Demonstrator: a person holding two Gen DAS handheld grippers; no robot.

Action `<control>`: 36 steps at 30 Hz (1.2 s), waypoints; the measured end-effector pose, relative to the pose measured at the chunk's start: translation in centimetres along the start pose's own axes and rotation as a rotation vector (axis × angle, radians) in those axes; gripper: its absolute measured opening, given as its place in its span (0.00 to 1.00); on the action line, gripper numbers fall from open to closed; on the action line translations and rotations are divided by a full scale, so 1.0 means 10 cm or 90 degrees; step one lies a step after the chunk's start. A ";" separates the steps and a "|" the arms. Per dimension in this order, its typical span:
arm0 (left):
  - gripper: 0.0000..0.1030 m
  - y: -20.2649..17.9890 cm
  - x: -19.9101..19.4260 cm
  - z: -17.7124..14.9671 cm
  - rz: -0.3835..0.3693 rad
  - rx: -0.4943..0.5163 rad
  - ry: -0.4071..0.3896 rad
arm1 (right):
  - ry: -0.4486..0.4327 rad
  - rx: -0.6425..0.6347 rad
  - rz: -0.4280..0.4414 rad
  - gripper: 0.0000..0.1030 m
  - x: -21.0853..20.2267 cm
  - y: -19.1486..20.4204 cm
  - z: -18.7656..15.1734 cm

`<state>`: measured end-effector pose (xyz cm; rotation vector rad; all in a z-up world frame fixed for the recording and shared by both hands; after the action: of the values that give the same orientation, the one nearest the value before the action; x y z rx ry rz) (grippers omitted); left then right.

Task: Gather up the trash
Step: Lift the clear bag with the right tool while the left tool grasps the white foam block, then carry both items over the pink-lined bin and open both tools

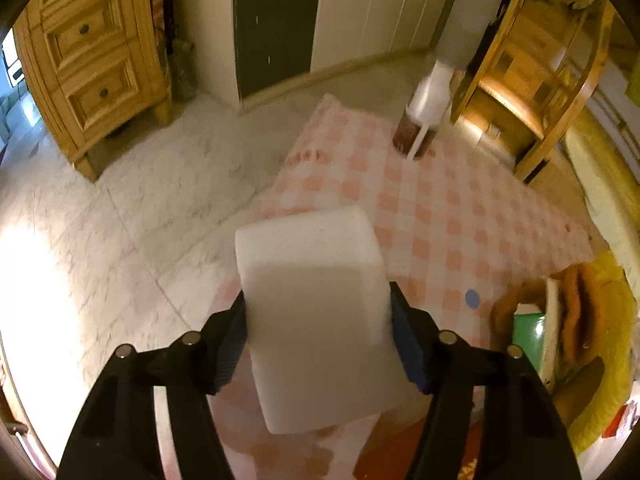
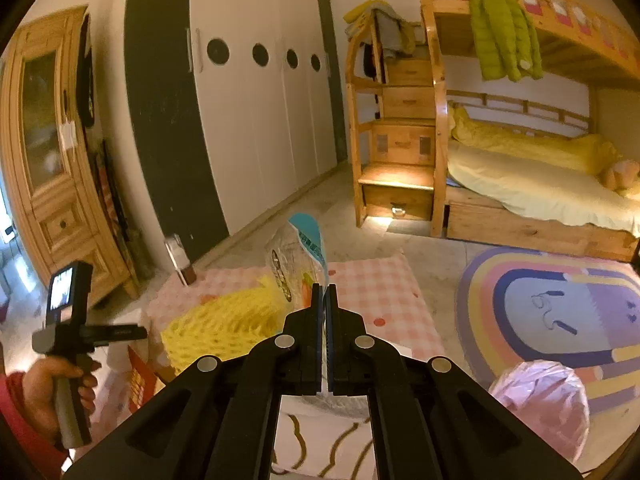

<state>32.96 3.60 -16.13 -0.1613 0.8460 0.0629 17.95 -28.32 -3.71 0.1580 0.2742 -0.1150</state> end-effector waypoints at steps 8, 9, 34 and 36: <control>0.60 -0.17 -1.43 0.27 -0.064 0.040 -0.206 | -0.063 0.030 0.007 0.01 -0.60 -0.15 0.45; 0.60 -0.25 -1.61 0.24 -0.075 0.055 -0.223 | -0.065 0.034 -0.001 0.01 -0.71 -0.22 0.46; 0.64 -4.58 -1.80 -2.33 -0.484 0.515 -0.095 | 0.100 0.119 -0.407 0.01 -1.60 -3.03 -0.91; 0.64 -4.74 -1.65 -2.40 -0.492 0.510 -0.077 | 0.117 0.121 -0.422 0.01 -1.47 -3.22 -1.03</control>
<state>9.90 -46.96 -13.88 0.2761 0.5888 -0.9710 -3.14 -56.83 -13.87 0.2629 0.4928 -0.7888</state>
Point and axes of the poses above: each gripper's, at about its wrist camera, not at the fingertips, and x roughly the way its jaws point, y to its left, z to its top, the point moved 6 cm from there along x, roughly the way its jaws point, and after that the axes turned 10 degrees about -y, right-handed, at the moved point
